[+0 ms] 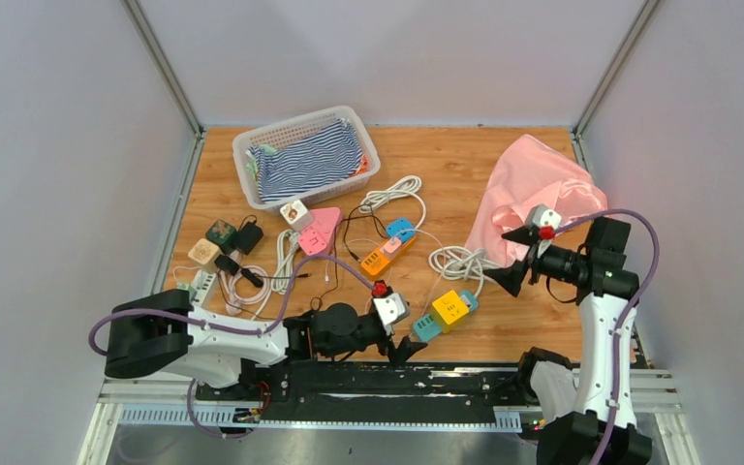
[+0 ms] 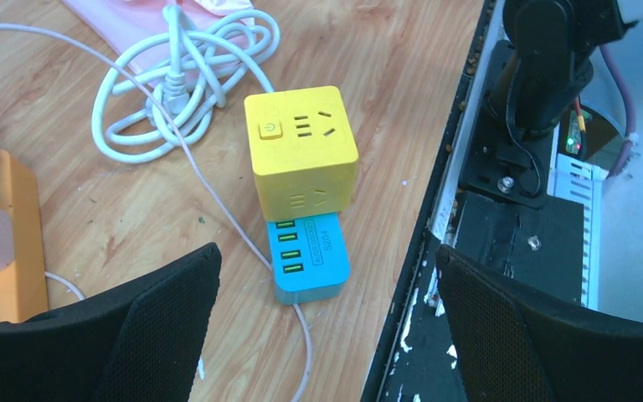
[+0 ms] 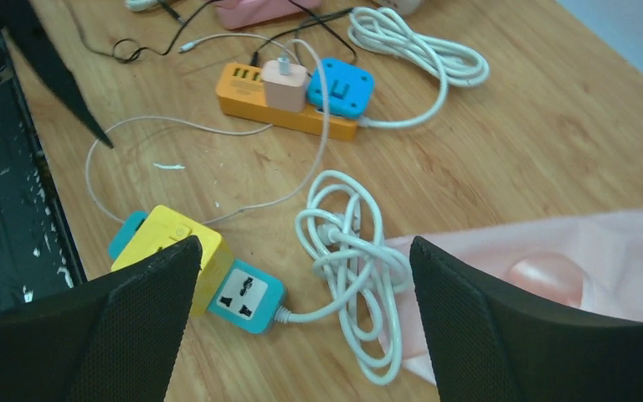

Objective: Pull the plug off the socket
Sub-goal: Place the socket at the corner of the board, then remove the plug from the socket.

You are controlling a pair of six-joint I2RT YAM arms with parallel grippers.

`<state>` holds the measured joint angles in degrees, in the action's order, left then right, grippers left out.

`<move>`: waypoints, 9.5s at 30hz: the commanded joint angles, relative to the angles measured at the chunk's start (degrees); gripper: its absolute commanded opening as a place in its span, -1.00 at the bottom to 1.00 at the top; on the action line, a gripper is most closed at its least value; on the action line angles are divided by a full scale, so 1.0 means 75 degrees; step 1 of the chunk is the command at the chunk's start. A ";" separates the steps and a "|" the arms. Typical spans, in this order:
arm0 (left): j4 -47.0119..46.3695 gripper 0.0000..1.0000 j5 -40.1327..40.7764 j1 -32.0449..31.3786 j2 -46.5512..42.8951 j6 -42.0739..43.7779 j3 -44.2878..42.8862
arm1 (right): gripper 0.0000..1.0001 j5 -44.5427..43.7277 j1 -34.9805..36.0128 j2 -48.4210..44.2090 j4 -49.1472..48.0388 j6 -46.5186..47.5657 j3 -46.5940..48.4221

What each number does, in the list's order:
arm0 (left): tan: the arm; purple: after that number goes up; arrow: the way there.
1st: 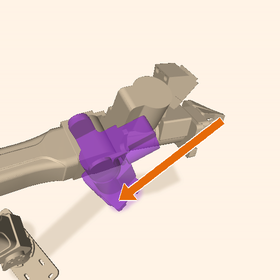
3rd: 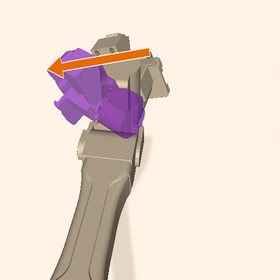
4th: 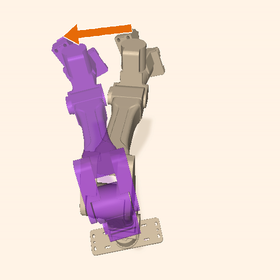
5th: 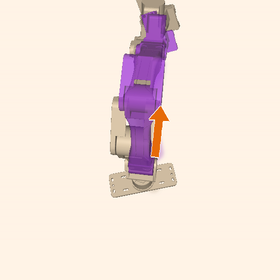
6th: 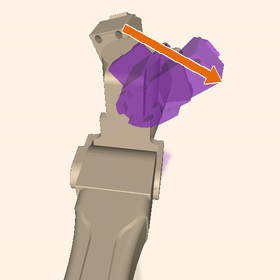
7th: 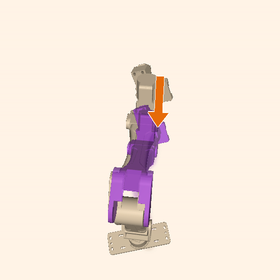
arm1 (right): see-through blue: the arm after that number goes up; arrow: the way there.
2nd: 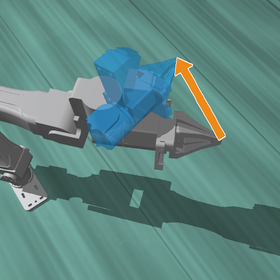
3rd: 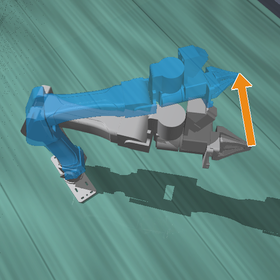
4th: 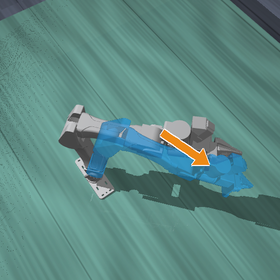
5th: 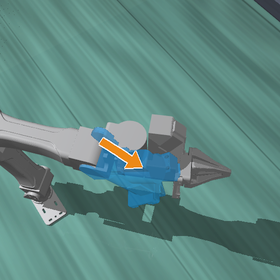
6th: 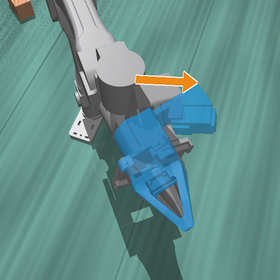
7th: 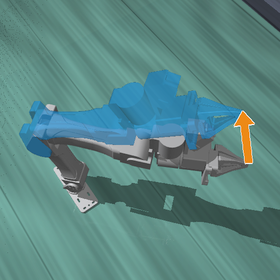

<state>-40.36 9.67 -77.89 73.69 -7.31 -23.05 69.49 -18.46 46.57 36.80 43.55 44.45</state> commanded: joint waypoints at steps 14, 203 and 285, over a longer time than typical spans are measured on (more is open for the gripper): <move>-0.0454 0.98 -0.0834 0.0014 0.1442 0.1813 -0.0124 | 0.93 -0.0986 0.3501 0.1210 0.3791 0.7020 0.0138; -0.6333 -1.00 -0.1166 0.0629 0.6200 0.0776 -0.0185 | -1.00 -0.3520 0.6109 0.3425 0.0885 0.4055 -0.0214; -0.6326 -1.00 -0.1559 0.0629 0.6288 0.0781 -0.0267 | -1.00 -0.2050 0.6177 0.3898 0.1913 0.3724 0.0483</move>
<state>-87.66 -1.06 -72.77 118.56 -2.00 -24.34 47.99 26.76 75.70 52.25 75.72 47.16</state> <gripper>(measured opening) 0.517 0.632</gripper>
